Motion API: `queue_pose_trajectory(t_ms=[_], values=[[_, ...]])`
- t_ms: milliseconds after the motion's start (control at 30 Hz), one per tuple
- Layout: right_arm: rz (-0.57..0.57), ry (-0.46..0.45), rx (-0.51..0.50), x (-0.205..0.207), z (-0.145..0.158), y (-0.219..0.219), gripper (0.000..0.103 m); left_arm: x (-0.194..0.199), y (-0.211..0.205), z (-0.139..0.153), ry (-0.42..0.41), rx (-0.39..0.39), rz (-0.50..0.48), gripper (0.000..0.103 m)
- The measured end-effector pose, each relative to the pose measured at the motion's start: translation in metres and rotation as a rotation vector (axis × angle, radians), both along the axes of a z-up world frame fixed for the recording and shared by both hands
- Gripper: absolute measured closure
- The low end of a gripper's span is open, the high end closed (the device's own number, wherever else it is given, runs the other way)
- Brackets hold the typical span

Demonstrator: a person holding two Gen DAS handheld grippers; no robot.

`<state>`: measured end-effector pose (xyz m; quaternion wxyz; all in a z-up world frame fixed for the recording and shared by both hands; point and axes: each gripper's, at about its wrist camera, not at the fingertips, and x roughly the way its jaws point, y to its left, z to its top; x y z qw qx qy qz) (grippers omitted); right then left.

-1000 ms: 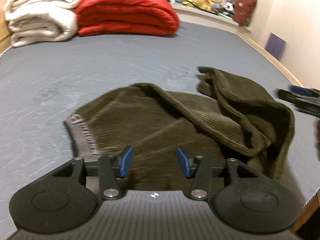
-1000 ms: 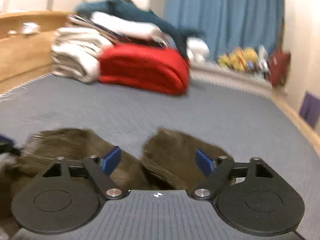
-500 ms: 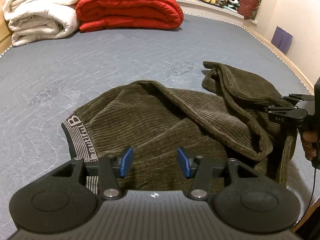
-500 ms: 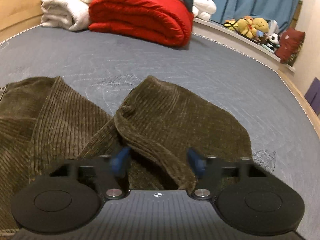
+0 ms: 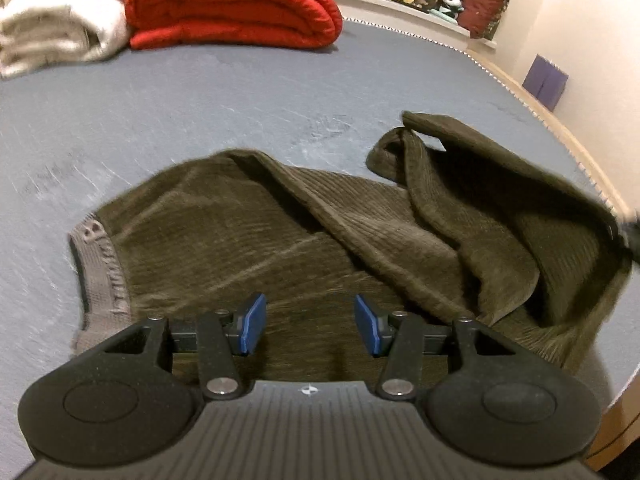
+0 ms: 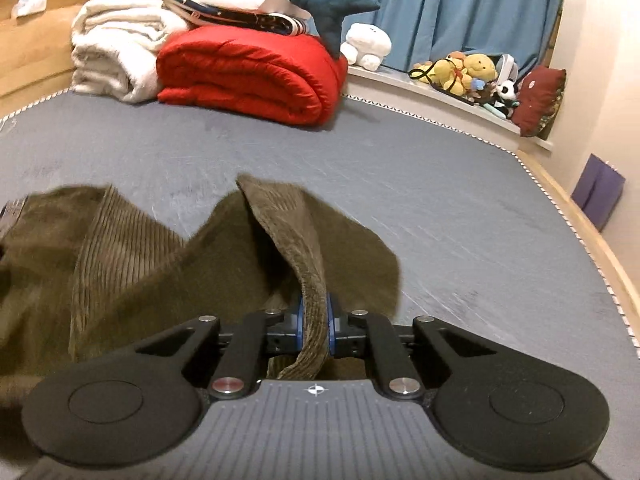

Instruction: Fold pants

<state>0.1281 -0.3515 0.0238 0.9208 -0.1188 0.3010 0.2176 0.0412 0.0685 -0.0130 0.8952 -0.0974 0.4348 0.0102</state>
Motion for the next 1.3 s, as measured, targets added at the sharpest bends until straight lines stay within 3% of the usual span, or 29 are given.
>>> queue_pose_trajectory(t_ms=[100,233,300,367,400,500,533,700,867,1033,1200,1233,1300], values=[[0.028,0.054,-0.046,-0.021,-0.007,-0.032,0.092,0.006,-0.006,0.002,-0.012,-0.008,-0.016,0.049],[0.049,0.191,-0.108,-0.040,-0.035,-0.069,0.092,0.012,-0.016,0.000,-0.011,-0.003,-0.053,0.048],[0.026,0.205,-0.097,-0.044,-0.041,-0.079,0.087,0.014,-0.020,-0.003,-0.007,0.004,-0.059,0.048],[0.026,0.170,-0.047,-0.046,-0.032,-0.084,0.071,0.016,-0.022,-0.007,0.001,0.012,-0.064,0.048],[0.018,0.123,-0.014,-0.046,-0.023,-0.085,0.068,0.017,-0.023,-0.009,0.005,0.015,-0.063,0.047],[0.008,0.011,0.080,-0.045,-0.004,-0.083,0.041,0.019,-0.024,-0.013,0.013,0.027,-0.058,0.047],[0.011,-0.009,0.104,-0.041,-0.001,-0.079,0.039,0.020,-0.024,-0.014,0.013,0.031,-0.055,0.047],[0.048,-0.047,0.097,-0.016,-0.008,-0.027,0.039,0.022,-0.023,-0.020,0.020,0.048,-0.034,0.047],[0.078,-0.025,0.007,0.017,-0.031,0.047,0.039,0.025,-0.024,-0.025,0.028,0.073,-0.032,0.046],[0.110,0.001,-0.107,0.037,-0.053,0.093,0.039,0.029,-0.022,-0.029,0.038,0.079,-0.026,0.046],[0.116,0.030,-0.154,0.052,-0.068,0.119,0.042,0.033,-0.016,-0.024,0.028,0.062,-0.013,0.045],[0.125,0.035,-0.159,0.052,-0.071,0.122,0.044,0.035,-0.015,-0.022,0.026,0.057,-0.010,0.045],[0.145,0.042,-0.164,0.052,-0.074,0.127,0.068,0.037,-0.013,-0.021,0.025,0.049,-0.009,0.045]])
